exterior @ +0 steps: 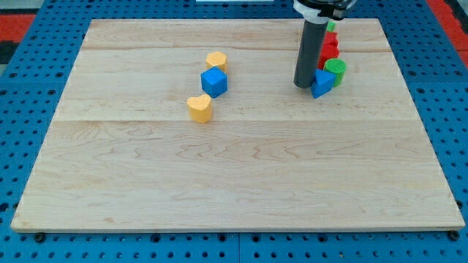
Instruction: Move blue triangle to the bottom of green circle
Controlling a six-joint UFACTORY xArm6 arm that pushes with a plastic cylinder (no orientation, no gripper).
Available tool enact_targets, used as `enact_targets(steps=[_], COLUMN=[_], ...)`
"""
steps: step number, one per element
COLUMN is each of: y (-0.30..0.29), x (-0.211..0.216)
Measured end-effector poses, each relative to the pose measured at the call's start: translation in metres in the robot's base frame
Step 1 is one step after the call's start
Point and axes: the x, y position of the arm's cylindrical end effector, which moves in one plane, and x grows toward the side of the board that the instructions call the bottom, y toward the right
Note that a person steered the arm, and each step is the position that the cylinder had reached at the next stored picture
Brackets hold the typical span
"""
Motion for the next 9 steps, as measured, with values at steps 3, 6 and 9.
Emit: enact_targets(steps=[3,6,9], y=[0.01,0.011,0.007], x=[0.008,0.009,0.034])
